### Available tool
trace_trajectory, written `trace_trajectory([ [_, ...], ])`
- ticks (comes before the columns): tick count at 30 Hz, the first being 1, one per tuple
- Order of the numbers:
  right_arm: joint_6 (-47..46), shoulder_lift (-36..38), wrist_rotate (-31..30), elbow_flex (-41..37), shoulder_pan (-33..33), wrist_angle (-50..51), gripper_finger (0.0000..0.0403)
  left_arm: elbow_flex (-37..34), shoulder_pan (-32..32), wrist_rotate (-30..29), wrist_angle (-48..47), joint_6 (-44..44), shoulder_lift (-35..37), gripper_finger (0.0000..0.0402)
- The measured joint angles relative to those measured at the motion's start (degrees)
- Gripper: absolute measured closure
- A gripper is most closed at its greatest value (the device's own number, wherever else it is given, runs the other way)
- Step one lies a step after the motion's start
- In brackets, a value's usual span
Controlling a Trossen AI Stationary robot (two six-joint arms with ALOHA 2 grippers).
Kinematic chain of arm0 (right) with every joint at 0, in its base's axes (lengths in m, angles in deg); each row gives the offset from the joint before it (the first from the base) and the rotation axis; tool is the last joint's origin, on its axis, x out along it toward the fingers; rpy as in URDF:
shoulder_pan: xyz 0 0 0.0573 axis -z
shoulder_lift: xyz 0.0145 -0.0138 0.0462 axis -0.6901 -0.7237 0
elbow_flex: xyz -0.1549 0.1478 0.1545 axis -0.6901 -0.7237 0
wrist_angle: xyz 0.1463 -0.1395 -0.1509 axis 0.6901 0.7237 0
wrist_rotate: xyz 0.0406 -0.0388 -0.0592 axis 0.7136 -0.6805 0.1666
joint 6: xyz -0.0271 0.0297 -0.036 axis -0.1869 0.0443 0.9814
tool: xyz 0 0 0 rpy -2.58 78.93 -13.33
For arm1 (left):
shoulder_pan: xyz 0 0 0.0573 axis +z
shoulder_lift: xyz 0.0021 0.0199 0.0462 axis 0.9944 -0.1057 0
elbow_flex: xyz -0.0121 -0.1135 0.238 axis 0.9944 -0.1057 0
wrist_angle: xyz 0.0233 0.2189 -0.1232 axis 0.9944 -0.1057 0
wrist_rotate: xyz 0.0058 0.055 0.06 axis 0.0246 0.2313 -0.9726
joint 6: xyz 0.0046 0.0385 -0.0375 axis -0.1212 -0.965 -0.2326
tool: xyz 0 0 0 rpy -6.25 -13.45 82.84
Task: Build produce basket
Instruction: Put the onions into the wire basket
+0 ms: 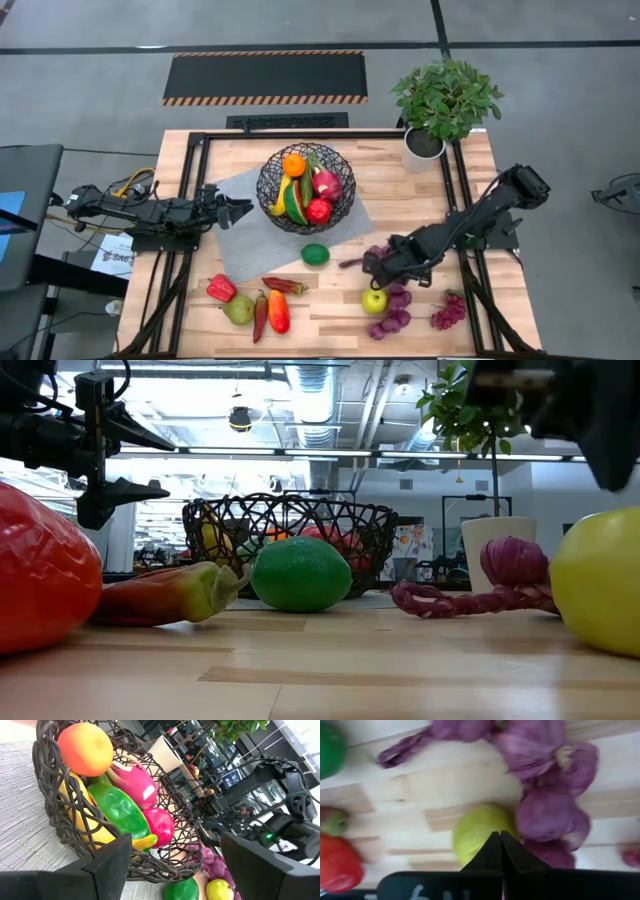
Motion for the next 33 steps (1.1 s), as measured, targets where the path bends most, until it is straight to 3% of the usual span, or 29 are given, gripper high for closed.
trace_trajectory([
  [11,0.7,-0.1,-2.8,4.7,2.5,1.2,0.0387,0.0,0.0,0.0,0.0,-5.3,0.0,0.0113],
  [16,2.6,-0.1,-0.5,4.7,4.0,0.4,0.0314,0.0,0.0,1.7,0.0,-4.8,0.0,0.0113],
  [25,8.9,-0.1,-0.2,4.7,3.7,5.6,0.0119,0.0,0.0,4.2,-0.1,-2.0,0.0,0.0113],
  [29,9.9,-0.1,-1.3,4.7,3.0,12.1,0.0080,0.0,0.0,4.5,-0.2,-1.4,0.0,0.0113],
  [33,19.2,-0.1,-4.7,4.6,3.0,16.8,0.0070,0.0,0.0,4.6,-0.2,-1.4,0.0,0.0113],
])
